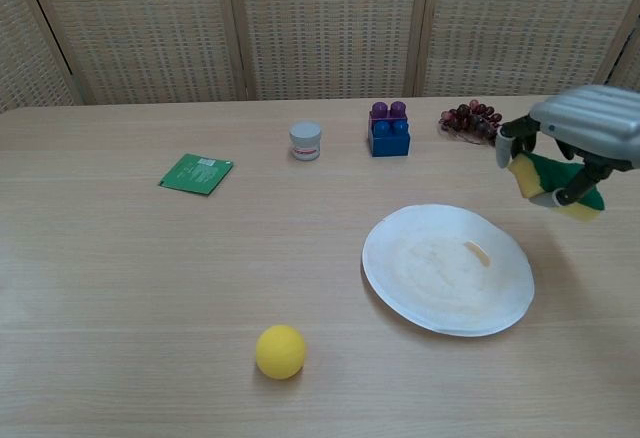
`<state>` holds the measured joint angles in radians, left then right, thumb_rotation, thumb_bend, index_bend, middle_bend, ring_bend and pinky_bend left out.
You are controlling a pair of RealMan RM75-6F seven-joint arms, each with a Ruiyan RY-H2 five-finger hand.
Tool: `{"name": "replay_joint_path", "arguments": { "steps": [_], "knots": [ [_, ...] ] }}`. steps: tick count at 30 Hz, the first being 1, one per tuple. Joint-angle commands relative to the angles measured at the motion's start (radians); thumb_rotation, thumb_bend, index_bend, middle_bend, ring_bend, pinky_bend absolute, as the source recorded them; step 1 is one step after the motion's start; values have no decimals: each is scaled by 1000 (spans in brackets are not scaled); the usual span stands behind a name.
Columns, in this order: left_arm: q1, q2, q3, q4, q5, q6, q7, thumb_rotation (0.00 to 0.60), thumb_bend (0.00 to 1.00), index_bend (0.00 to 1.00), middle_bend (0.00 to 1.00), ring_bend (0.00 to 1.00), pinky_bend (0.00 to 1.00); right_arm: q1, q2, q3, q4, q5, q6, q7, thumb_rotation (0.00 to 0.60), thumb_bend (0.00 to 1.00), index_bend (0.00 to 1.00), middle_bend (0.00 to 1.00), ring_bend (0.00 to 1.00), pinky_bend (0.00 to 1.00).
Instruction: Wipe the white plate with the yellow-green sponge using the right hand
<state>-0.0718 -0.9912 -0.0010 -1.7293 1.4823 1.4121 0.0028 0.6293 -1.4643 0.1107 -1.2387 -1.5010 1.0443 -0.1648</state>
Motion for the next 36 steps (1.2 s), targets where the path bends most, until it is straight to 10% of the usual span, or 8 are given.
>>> {"name": "replay_joint_path", "arguments": {
  "steps": [1, 9, 36],
  "knots": [
    [-3, 4, 2, 1, -1, -8, -6, 600, 0, 0, 0, 0, 0, 86, 69, -3, -63, -112, -21, 192, 600, 258, 395, 448, 358, 535],
    [-5, 4, 2, 5, -12, -14, -8, 600, 0, 0, 0, 0, 0, 167, 31, -5, -46, -131, -79, 427, 600, 277, 414, 461, 358, 535],
    [-9, 7, 1, 27, -35, -29, -25, 600, 0, 0, 0, 0, 0, 188, -220, -63, 223, -37, -189, 407, 600, 277, 426, 472, 358, 536]
  ]
}}
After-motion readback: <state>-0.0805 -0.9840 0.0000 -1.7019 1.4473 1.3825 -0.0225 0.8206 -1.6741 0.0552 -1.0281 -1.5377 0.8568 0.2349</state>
